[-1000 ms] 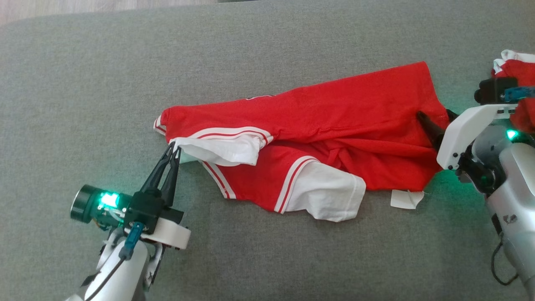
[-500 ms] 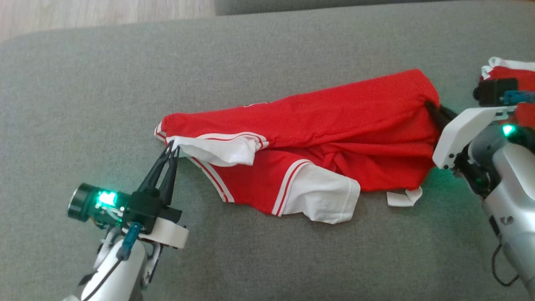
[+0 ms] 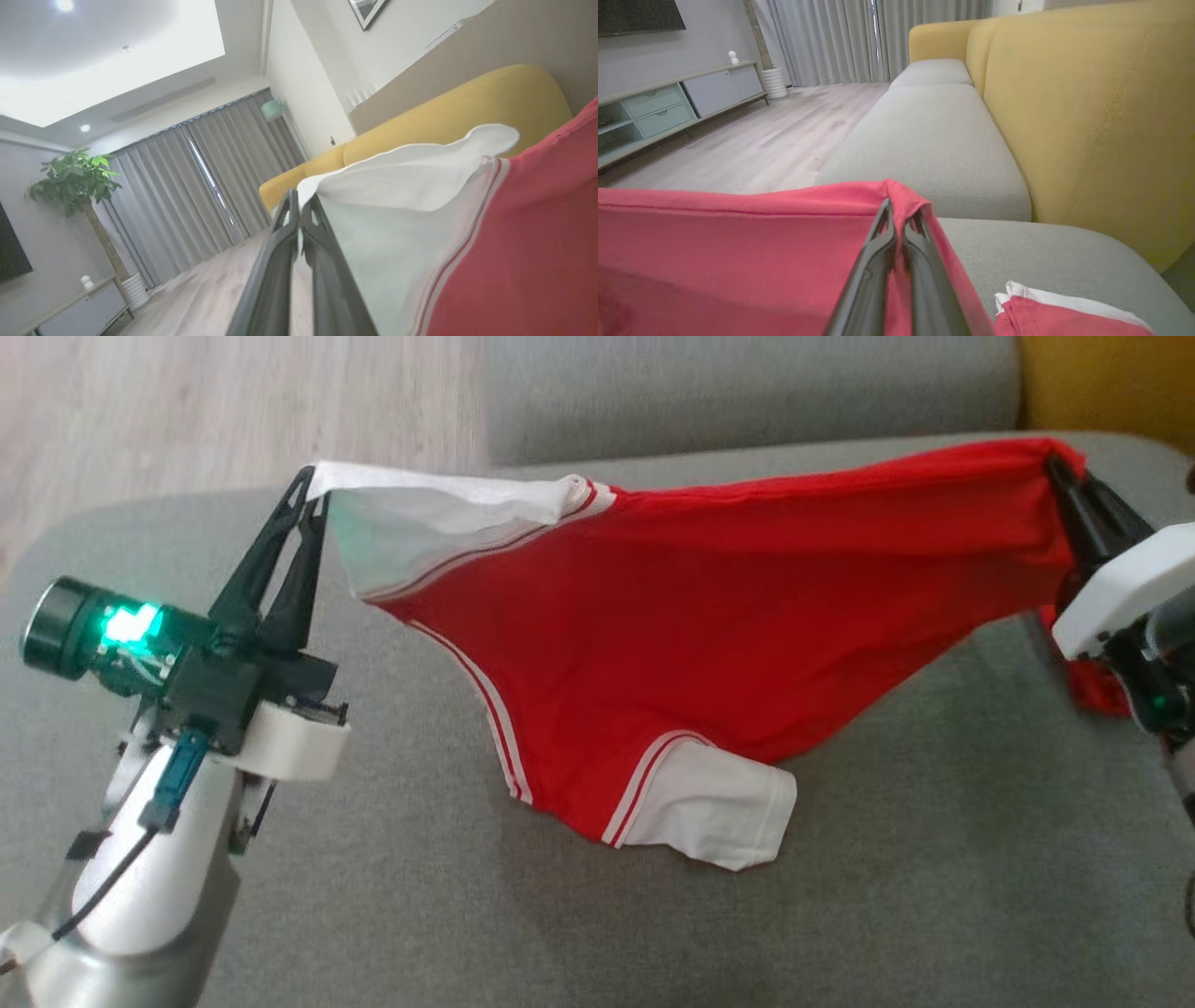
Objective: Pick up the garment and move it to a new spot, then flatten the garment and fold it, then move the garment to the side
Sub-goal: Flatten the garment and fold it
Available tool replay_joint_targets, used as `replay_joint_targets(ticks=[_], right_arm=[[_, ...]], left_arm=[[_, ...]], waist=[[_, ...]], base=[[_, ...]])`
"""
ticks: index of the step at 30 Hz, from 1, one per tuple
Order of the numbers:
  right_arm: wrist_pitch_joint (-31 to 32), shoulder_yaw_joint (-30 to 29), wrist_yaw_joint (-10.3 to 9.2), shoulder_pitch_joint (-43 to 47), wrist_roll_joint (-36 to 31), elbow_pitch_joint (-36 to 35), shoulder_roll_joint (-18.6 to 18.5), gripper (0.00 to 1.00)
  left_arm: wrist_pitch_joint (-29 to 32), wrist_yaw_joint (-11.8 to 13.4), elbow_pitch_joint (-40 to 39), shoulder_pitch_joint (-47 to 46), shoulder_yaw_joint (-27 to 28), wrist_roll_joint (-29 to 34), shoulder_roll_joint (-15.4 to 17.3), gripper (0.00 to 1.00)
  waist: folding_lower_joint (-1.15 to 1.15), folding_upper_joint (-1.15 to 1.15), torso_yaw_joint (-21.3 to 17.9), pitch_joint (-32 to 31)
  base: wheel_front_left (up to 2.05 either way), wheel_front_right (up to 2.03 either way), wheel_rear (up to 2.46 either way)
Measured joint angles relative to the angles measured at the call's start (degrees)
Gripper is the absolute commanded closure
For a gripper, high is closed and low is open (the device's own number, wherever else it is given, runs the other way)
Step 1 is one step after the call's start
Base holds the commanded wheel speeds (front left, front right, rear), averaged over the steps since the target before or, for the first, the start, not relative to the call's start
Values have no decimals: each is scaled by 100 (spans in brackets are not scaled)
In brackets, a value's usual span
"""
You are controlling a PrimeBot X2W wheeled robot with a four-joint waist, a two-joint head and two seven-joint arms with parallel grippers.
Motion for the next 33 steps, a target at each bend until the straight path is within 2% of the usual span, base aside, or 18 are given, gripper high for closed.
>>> replay_joint_targets(ticks=[5,8,9,11,15,24,33], right_arm=[[320,34,0,608,192,-662,-225,100],[380,-31,0,1365,222,-884,-301,100],[380,-83,0,1626,218,-883,-290,87],[360,-232,0,2059,140,-855,-176,0],[170,-549,0,2619,-22,-921,178,0],[5,-1183,0,4056,-341,-2123,866,0],[215,-1774,0,4373,-779,-2624,1463,0]], left_arm=[[308,-423,-218,185,-135,-264,75,100],[542,-469,-325,710,-275,-474,48,100],[571,-467,-316,940,-320,-552,8,100],[568,-434,-255,1421,-408,-609,-20,100],[436,-261,-97,1945,-478,-722,-175,100],[202,-40,103,1938,-367,-724,-220,100],[158,12,187,1957,-349,-784,-209,100]], waist=[[-1,0,-68,-201],[0,0,-77,-80],[0,0,-69,-15],[0,0,-58,120],[1,0,-17,356],[0,0,63,358],[0,0,28,272]], base=[[0,0,0],[0,0,0],[0,0,0],[0,0,0],[0,0,0],[0,0,0],[0,0,0]])
